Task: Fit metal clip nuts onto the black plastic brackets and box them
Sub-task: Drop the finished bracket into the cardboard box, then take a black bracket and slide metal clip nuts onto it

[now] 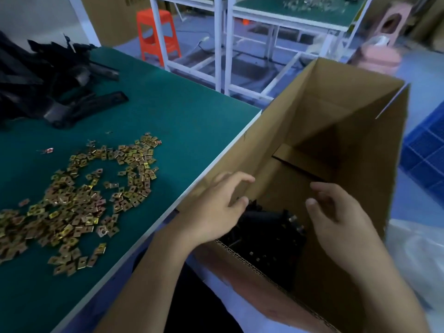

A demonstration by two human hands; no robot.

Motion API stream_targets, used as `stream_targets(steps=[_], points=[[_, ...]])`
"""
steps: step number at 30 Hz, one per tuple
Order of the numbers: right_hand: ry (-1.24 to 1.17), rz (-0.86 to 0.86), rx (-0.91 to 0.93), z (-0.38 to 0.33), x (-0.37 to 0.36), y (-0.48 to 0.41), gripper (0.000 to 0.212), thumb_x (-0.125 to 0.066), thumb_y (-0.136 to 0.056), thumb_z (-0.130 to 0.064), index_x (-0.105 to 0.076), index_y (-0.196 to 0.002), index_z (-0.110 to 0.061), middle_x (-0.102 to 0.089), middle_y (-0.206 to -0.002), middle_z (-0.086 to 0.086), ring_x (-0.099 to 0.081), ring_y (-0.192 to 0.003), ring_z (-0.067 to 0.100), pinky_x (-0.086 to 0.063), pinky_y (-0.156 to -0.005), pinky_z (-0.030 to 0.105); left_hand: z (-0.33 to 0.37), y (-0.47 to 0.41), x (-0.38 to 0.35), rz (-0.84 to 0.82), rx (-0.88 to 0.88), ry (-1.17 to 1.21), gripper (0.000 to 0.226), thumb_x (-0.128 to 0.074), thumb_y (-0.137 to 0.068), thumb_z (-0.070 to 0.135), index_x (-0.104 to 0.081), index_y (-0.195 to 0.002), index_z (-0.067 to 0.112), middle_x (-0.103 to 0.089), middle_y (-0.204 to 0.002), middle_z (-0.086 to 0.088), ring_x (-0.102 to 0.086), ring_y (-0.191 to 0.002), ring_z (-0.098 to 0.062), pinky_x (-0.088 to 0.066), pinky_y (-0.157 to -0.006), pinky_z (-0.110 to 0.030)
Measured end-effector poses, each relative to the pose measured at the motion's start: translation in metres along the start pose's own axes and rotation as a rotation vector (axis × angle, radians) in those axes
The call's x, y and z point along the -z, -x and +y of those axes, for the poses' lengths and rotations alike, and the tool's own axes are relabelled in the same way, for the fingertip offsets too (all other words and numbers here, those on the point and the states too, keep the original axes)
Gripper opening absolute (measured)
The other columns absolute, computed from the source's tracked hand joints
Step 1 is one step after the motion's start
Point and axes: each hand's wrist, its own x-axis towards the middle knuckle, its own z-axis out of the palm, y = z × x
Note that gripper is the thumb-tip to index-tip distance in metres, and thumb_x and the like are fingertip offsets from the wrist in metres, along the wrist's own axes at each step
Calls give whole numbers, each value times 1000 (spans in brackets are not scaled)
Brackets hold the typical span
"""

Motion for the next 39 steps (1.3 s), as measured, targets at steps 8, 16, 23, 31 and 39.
stream_targets(steps=[8,16,23,31,39], points=[[-63,-134,155,-48,-40,1,30,-54,-100,-27,-57,-128,-39,-57,-115,-17,-54,-102,-3,-40,-73,11,-19,26,34,103,-38,172,42,-44,-107,14,-54,-127,50,-45,-135,27,-43,-130,12,-37,-108,-18],[-68,-379,624,-172,-151,27,46,-68,-88,-23,-48,-120,-49,-54,-111,-28,-52,-105,-8,-42,-86,9,-54,92,103,525,11,207,39,-45,-102,4,-57,-127,32,-58,-126,16,-57,-119,2,-48,-96,-19],[153,-675,848,-263,-269,66,69,-64,-92,-43,-30,-151,-35,-37,-143,-9,-31,-136,13,-31,-107,29,-170,211,190,1142,487,158,26,-57,-99,4,-64,-112,26,-65,-107,11,-63,-101,-6,-47,-82,-14],[138,-748,930,-362,-410,88,65,-66,-93,-32,-39,-151,-22,-44,-141,6,-42,-131,28,-37,-107,35,-257,287,234,1294,817,74,27,-53,-100,7,-57,-123,20,-59,-114,1,-59,-90,-9,-40,-67,-15],[16,-630,893,-373,-444,80,19,-62,-96,-31,-70,-108,-19,-64,-104,1,-57,-101,21,-40,-81,25,-269,290,226,1305,673,-75,31,-58,-100,10,-55,-129,20,-54,-118,4,-52,-103,7,-36,-83,1]])
